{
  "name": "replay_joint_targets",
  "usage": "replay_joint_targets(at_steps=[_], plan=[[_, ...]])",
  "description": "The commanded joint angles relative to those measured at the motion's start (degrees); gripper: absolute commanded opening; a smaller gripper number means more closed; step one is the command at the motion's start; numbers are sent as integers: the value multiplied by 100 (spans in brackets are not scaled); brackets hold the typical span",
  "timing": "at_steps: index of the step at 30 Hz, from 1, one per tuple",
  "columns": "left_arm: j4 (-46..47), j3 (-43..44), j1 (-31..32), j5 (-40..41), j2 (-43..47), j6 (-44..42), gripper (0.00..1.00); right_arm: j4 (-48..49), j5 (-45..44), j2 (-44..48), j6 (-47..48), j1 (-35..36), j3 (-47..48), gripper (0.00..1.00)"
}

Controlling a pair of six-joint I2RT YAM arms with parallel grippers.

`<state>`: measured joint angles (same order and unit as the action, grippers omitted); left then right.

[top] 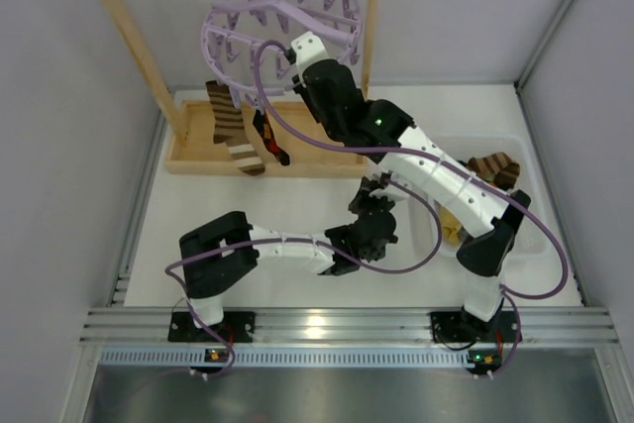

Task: Remove the socks clipped to the hanger

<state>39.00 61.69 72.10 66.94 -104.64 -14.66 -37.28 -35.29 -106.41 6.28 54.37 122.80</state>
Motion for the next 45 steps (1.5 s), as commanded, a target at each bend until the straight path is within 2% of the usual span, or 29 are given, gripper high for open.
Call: replay_joint_targets(at_steps=[1, 3, 6, 7, 11, 15, 18, 21, 25, 30, 34, 39, 40, 43, 44, 45], plan=[[107, -122, 41, 109, 303, 182, 0, 291, 57, 138, -101, 91, 218, 14], [90, -271, 85, 161, 435, 217, 0, 309, 92, 182, -92, 83, 139, 20], [90, -595, 287, 153, 856, 252, 0, 344, 206, 287, -101, 83, -159, 38], [90, -727, 357, 92, 1075, 287, 0, 370, 233, 375, -136, 83, -230, 48], [81, -1343, 700, -295, 1611, 665, 0, 467, 513, 595, -285, 83, -520, 54], [-243, -1923, 771, -724, 2236, 1323, 0, 467, 760, 972, -443, 74, -924, 68], [-560, -2248, 771, -1322, 2790, 1825, 0, 406, 962, 1499, -523, 74, -1449, 77], [-849, -2381, 771, -2008, 3246, 2124, 0, 292, 1120, 2246, -593, 74, -2134, 93], [-1210, -2206, 771, -2729, 3494, 2335, 0, 116, 1112, 3622, -970, 30, -3059, 99], [-1474, -1477, 762, -3116, 3231, 2336, 0, -420, 287, 5170, -1418, 4, -4149, 99], [-1861, -458, 657, -3415, 2486, 2231, 0, -912, -460, 6233, -1867, -5, -4677, 100], [-2528, 1106, 315, -4143, 1009, 2169, 0, -1291, -1041, 7588, -2157, 3, -4898, 99], [-2616, 1682, 270, -4380, 798, 2134, 0, -1317, -1172, 7722, -2166, -5, -4871, 100], [-2906, 2538, 243, -4479, -212, 1748, 0, -1554, -1436, 8021, -2228, -5, -4643, 99], [-3073, 3307, 252, -4470, -493, 1660, 0, -1633, -1489, 8057, -2237, -5, -4495, 100], [-3440, 3688, 252, -4418, -1096, 1520, 0, -1747, -1533, 8092, -2228, -5, -4432, 100]])
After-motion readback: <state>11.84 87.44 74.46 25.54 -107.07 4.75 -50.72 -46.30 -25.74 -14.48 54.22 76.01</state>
